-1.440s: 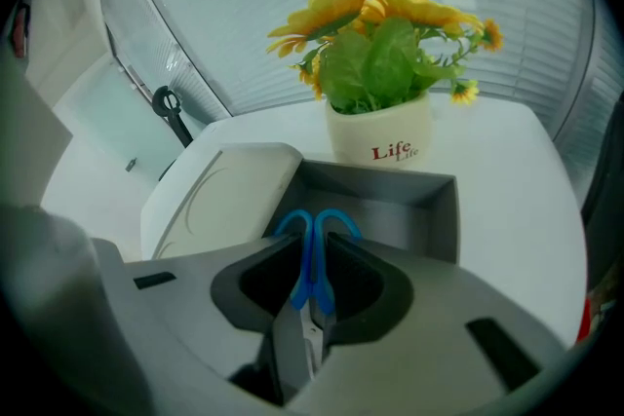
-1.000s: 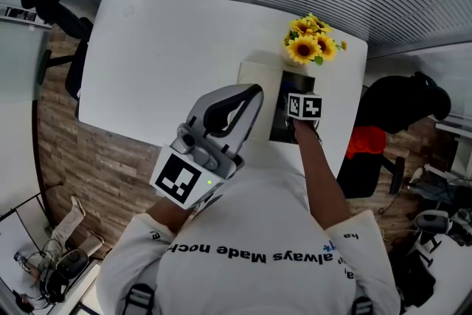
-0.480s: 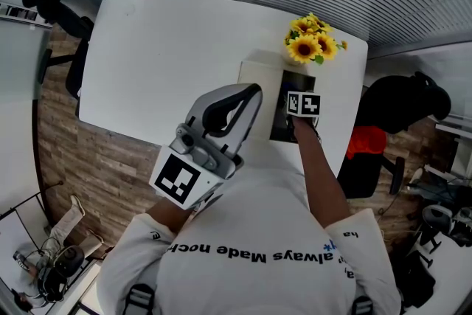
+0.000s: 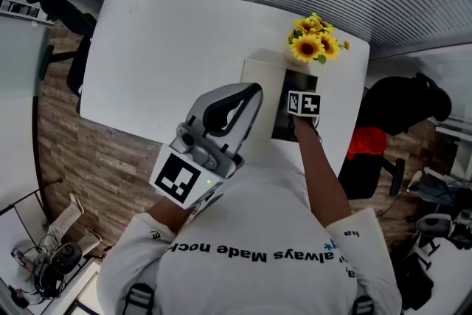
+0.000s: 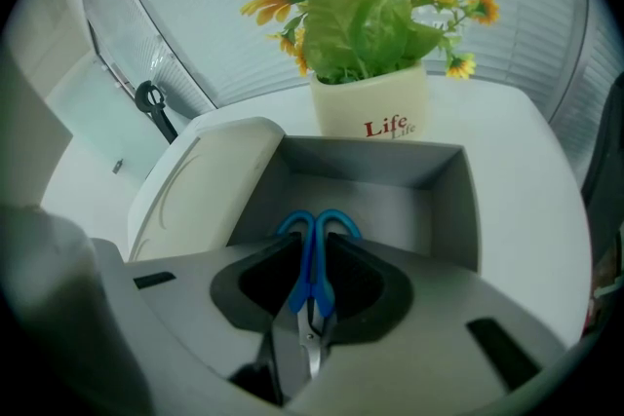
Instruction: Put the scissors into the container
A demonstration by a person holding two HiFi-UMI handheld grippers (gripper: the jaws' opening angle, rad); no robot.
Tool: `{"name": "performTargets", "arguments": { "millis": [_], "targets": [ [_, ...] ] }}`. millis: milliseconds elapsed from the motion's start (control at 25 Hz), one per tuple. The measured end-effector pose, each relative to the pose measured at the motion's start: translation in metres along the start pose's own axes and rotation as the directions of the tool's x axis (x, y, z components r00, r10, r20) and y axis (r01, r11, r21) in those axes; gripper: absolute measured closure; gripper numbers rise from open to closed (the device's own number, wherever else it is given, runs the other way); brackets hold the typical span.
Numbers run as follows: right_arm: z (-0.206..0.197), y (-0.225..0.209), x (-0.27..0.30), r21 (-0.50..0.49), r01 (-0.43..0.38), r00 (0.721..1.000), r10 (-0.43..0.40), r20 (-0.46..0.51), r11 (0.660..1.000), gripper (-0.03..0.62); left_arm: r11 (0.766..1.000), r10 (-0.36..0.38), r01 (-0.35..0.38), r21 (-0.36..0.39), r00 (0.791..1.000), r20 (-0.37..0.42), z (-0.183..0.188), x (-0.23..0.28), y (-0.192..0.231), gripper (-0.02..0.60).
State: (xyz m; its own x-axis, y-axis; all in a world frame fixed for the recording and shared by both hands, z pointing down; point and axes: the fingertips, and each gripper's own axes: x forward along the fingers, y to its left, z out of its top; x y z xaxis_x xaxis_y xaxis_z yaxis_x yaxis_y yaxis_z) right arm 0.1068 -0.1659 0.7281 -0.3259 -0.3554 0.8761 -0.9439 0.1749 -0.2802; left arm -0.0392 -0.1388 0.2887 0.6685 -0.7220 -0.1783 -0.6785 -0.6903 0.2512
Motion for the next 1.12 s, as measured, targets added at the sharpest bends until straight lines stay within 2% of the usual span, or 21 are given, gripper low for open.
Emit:
{"name": "performTargets", "arguments": {
  "millis": [640,1120],
  "targets": [
    [0.002,0.001,0.0,0.032,-0.027,1.0,0.027,0.016,0.999,0.487,1.0,0.003,-0.003,0.029,1.0,0.0,0.007,-0.009,-0.006,0.563],
    [0.02,0.009,-0.041,-0.028,-0.048,0.99,0.051,0.132,0.998,0.502,1.0,-0.017,0.017,0.026,1.0,0.006,0.005,-0.007,-0.017,0.563]
  ]
}}
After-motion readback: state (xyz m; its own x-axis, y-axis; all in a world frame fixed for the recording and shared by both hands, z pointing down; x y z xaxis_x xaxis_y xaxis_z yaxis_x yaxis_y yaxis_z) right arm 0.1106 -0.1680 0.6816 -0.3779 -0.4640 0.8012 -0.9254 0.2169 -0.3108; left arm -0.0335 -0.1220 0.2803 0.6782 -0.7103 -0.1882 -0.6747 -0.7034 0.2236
